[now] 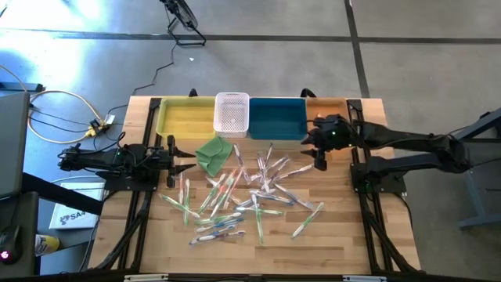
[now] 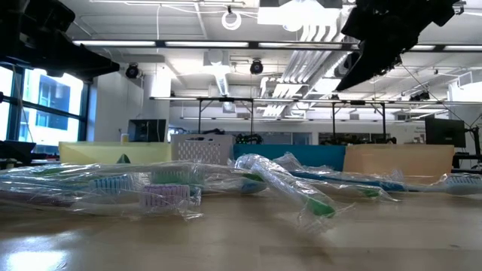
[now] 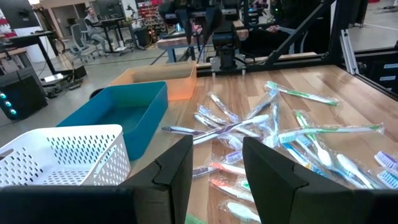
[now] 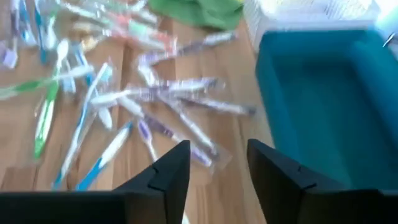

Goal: Pick & Place Toothbrushes
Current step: Put the violet toothbrush into the orange bin

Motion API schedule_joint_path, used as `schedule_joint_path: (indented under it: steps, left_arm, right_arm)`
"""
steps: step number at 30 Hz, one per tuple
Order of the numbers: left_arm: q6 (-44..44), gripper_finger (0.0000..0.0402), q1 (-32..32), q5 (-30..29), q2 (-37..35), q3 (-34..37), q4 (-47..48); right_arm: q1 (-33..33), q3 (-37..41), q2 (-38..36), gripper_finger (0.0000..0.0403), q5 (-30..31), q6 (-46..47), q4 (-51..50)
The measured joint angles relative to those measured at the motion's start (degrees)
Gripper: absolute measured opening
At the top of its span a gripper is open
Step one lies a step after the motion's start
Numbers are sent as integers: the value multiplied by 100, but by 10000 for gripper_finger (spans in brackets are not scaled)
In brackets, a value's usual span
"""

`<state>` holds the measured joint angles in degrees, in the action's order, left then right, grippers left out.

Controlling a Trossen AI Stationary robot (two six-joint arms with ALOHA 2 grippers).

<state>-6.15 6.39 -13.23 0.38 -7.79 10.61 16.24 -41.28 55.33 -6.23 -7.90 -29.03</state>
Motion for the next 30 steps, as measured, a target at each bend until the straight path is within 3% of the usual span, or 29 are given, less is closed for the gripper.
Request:
schedule_joint_path:
  steps: [12,20,30]
  left_arm:
    - [0,136,-2,4,0,0,26]
    - [0,136,0,26,-2,0,26]
    - [0,136,0,22,0,0,28]
  right_arm:
    - [-484,9,1029,147,228,0,-319]
    - [-931,9,1708,160,1210,0,-359]
    - [-1295,9,2371,169,1044,41,-343]
